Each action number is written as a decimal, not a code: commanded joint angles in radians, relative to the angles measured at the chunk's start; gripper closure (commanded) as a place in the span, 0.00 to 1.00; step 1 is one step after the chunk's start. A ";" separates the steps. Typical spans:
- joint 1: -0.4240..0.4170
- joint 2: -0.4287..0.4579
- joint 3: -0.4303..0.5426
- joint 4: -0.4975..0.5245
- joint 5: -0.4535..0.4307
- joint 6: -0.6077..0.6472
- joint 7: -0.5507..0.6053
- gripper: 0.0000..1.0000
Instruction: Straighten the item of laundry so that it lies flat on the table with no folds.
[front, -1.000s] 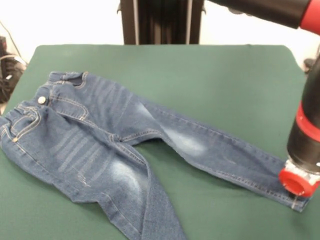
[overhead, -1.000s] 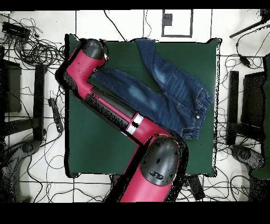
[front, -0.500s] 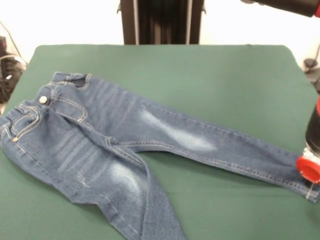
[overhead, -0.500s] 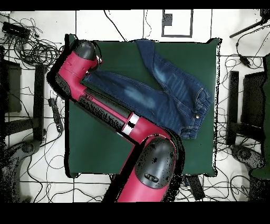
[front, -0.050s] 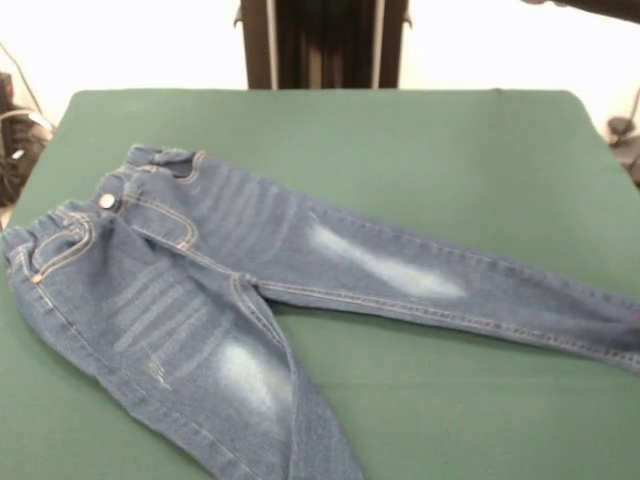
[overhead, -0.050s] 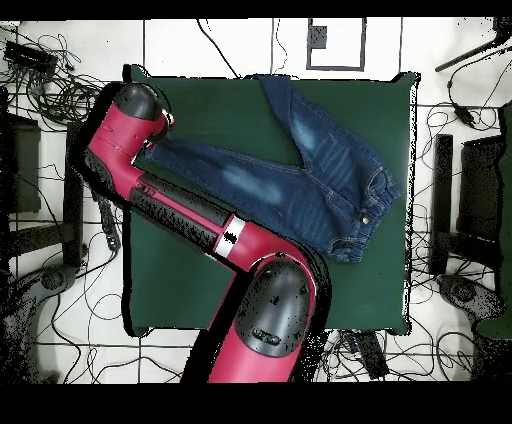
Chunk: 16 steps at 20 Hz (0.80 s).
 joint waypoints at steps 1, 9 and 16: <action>0.095 0.019 -0.069 -0.070 0.100 -0.006 0.267 1.00; 0.136 0.028 -0.059 -0.159 0.119 -0.059 0.214 1.00; 0.092 0.010 -0.089 -0.087 0.121 -0.048 0.164 1.00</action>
